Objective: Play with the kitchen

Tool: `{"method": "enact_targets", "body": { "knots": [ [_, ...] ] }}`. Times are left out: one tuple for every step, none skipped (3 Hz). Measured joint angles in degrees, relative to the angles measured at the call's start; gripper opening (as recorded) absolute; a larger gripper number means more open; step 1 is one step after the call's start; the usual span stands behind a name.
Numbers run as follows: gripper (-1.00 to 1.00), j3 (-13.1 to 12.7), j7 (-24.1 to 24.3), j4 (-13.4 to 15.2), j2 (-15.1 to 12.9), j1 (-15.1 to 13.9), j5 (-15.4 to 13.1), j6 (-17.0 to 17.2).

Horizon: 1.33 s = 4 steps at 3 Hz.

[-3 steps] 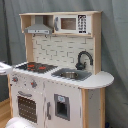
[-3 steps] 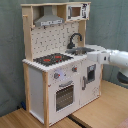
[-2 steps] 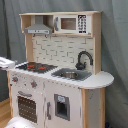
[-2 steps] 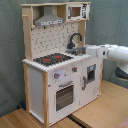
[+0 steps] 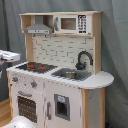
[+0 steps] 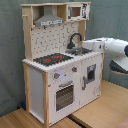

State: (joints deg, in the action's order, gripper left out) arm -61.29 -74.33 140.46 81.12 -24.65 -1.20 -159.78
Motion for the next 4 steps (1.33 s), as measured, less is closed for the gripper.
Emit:
{"method": "enact_targets", "body": {
  "knots": [
    [1.0, 0.39, -2.71, -1.45, -1.69, -3.39, 0.03, -3.07],
    [1.0, 0.67, -4.88, -3.08, -3.67, -6.83, 0.03, -6.2],
    [1.0, 0.92, -7.1, -5.59, -6.53, -11.04, 0.03, -9.66],
    [1.0, 0.89, -8.78, -8.72, -9.44, -14.63, 0.03, -12.33]
  ]
}}
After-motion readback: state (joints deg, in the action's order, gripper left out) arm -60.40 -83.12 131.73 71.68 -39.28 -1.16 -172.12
